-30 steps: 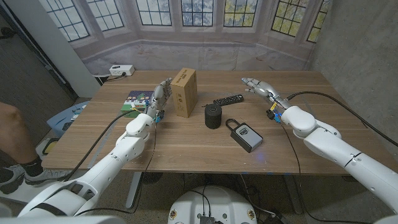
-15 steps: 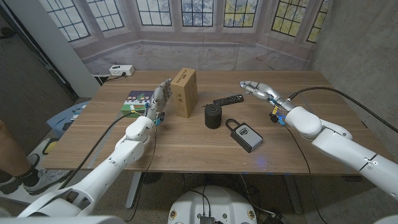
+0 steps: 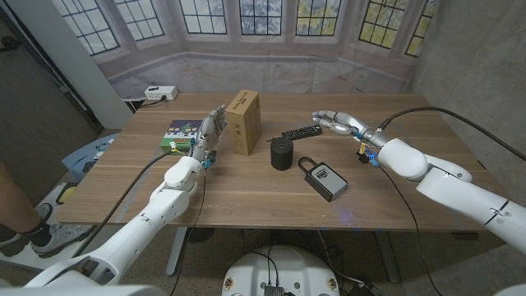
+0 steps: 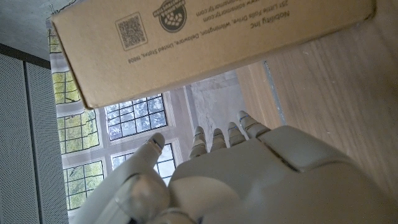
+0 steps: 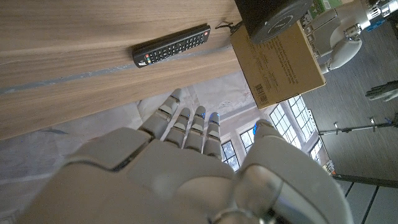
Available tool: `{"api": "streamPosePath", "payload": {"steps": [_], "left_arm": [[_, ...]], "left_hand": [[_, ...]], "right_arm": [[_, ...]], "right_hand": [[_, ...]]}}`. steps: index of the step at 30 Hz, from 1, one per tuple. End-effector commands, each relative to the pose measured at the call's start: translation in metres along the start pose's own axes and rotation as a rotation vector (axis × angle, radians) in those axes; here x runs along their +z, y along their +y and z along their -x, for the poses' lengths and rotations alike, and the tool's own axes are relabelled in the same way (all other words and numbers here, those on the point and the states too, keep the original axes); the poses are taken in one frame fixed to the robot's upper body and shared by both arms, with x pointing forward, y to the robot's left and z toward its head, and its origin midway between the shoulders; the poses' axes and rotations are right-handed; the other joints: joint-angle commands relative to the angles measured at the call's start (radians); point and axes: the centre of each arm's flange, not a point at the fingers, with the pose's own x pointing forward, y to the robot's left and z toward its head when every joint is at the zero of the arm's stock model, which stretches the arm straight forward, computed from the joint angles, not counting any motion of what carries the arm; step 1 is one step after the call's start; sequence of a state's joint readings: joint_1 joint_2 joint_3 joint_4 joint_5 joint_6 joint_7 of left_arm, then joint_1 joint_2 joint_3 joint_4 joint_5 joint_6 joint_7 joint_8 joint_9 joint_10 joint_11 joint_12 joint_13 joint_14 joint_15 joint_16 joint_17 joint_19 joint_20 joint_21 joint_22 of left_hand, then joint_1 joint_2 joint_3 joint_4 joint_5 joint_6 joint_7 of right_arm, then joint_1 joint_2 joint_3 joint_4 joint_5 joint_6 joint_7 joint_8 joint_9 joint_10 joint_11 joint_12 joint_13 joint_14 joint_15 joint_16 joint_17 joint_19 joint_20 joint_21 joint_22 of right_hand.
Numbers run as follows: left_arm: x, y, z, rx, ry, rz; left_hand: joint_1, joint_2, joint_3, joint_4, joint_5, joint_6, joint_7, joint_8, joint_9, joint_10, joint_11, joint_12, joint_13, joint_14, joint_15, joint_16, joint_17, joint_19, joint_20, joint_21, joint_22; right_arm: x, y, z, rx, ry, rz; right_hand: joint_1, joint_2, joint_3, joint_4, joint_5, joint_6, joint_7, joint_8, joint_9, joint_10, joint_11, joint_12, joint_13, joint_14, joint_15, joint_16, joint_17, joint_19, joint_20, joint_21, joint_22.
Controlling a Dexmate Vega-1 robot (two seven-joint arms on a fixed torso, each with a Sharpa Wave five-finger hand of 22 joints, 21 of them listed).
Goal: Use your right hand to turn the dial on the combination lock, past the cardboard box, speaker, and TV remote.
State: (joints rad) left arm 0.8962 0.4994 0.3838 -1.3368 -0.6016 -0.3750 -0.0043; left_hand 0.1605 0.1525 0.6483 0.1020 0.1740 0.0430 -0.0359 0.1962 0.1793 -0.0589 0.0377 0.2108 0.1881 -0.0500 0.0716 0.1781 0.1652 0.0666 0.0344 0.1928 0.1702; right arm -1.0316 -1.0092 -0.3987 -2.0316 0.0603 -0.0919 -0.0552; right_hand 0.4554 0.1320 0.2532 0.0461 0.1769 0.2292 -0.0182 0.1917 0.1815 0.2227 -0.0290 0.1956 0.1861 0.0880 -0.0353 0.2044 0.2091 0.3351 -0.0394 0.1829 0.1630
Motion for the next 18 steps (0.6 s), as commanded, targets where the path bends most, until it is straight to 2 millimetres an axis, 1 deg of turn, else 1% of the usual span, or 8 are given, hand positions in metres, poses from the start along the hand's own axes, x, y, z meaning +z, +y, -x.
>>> {"api": "streamPosePath", "payload": {"steps": [1, 2, 3, 6, 7, 9, 14, 18], "left_arm": [[0.001, 0.006, 0.003, 0.005, -0.007, -0.006], [0.001, 0.007, 0.003, 0.005, -0.007, -0.008], [0.001, 0.007, 0.002, 0.004, -0.006, -0.009], [0.001, 0.009, 0.002, 0.000, -0.006, -0.010], [0.001, 0.009, 0.002, -0.001, -0.005, -0.010], [0.000, 0.009, 0.002, -0.003, -0.004, -0.012], [0.000, 0.010, 0.003, -0.005, 0.000, -0.017], [0.001, 0.010, 0.003, -0.004, 0.003, -0.023]], "left_hand": [[0.006, 0.001, 0.008, 0.001, 0.001, 0.004, 0.000, -0.003, 0.003, 0.007, 0.001, 0.005, 0.004, 0.004, 0.004, 0.002, 0.005, 0.010, -0.001, 0.003, 0.002], [0.006, 0.001, 0.008, 0.001, 0.001, 0.004, -0.001, -0.003, 0.003, 0.008, 0.003, 0.005, 0.004, 0.004, 0.004, 0.002, 0.005, 0.010, -0.001, 0.003, 0.002], [0.005, 0.001, 0.008, 0.001, 0.001, 0.004, 0.000, -0.003, 0.003, 0.008, 0.003, 0.006, 0.004, 0.004, 0.005, 0.002, 0.005, 0.010, -0.001, 0.003, 0.002], [0.005, 0.001, 0.008, 0.001, 0.001, 0.005, 0.000, -0.003, 0.003, 0.012, 0.003, 0.007, 0.004, 0.005, 0.005, 0.002, 0.005, 0.012, 0.000, 0.003, 0.002], [0.005, 0.001, 0.008, 0.001, 0.001, 0.005, 0.000, -0.003, 0.003, 0.012, 0.003, 0.007, 0.004, 0.006, 0.005, 0.002, 0.005, 0.012, 0.001, 0.003, 0.002], [0.005, 0.001, 0.008, 0.001, 0.001, 0.007, 0.000, -0.003, 0.003, 0.012, 0.002, 0.007, 0.004, 0.006, 0.005, 0.002, 0.005, 0.012, 0.001, 0.003, 0.002], [0.004, 0.001, 0.009, 0.001, 0.001, 0.008, 0.000, -0.003, 0.003, 0.014, 0.002, 0.007, 0.004, 0.007, 0.005, 0.002, 0.005, 0.013, 0.002, 0.003, 0.002], [0.004, 0.000, 0.009, 0.001, 0.001, 0.011, 0.001, -0.003, 0.003, 0.018, 0.004, 0.008, 0.004, 0.010, 0.005, 0.003, 0.005, 0.016, 0.002, 0.004, 0.002]], "right_arm": [[0.013, 0.002, 0.011, 0.042, 0.032, 0.133], [0.014, 0.003, 0.012, 0.049, 0.034, 0.143], [0.015, 0.004, 0.012, 0.056, 0.039, 0.152], [0.020, 0.008, 0.013, 0.089, 0.056, 0.206], [0.021, 0.009, 0.014, 0.090, 0.065, 0.219], [0.023, 0.012, 0.015, 0.106, 0.071, 0.241], [0.026, 0.017, 0.016, 0.131, 0.082, 0.298], [0.027, 0.019, 0.019, 0.145, 0.085, 0.330]], "right_hand": [[-0.009, 0.002, 0.000, -0.009, 0.007, -0.016, 0.002, -0.005, 0.001, -0.012, -0.006, -0.007, -0.001, -0.001, -0.029, -0.003, 0.000, -0.002, -0.060, 0.002, 0.003], [-0.009, 0.002, 0.000, -0.010, 0.007, -0.018, 0.002, -0.006, 0.001, -0.016, -0.006, -0.008, -0.001, -0.004, -0.030, -0.004, -0.001, -0.004, -0.060, 0.001, 0.003], [-0.009, 0.002, 0.000, -0.012, 0.007, -0.025, 0.000, -0.008, 0.001, -0.026, -0.010, -0.012, -0.001, -0.011, -0.029, -0.006, -0.001, -0.015, -0.061, -0.002, 0.003], [-0.015, 0.003, -0.002, -0.016, 0.006, -0.051, -0.001, -0.014, 0.000, -0.051, -0.012, -0.018, -0.002, -0.043, -0.022, -0.015, -0.001, -0.028, -0.054, -0.004, 0.003], [-0.018, 0.003, -0.004, -0.017, 0.006, -0.064, 0.000, -0.017, 0.000, -0.069, -0.014, -0.023, -0.002, -0.054, -0.020, -0.016, -0.001, -0.035, -0.055, -0.005, 0.003], [-0.022, 0.004, -0.005, -0.019, 0.005, -0.081, -0.004, -0.019, 0.000, -0.081, -0.019, -0.023, -0.003, -0.069, -0.023, -0.019, -0.001, -0.043, -0.055, -0.006, 0.003], [-0.034, 0.005, -0.010, -0.017, 0.005, -0.096, -0.010, -0.018, -0.001, -0.094, -0.025, -0.022, -0.003, -0.089, -0.025, -0.020, 0.001, -0.070, -0.055, -0.011, 0.004], [-0.042, 0.005, -0.013, -0.018, 0.005, -0.102, -0.011, -0.016, -0.001, -0.100, -0.029, -0.020, -0.004, -0.097, -0.029, -0.017, 0.000, -0.104, -0.047, -0.017, 0.004]]}}
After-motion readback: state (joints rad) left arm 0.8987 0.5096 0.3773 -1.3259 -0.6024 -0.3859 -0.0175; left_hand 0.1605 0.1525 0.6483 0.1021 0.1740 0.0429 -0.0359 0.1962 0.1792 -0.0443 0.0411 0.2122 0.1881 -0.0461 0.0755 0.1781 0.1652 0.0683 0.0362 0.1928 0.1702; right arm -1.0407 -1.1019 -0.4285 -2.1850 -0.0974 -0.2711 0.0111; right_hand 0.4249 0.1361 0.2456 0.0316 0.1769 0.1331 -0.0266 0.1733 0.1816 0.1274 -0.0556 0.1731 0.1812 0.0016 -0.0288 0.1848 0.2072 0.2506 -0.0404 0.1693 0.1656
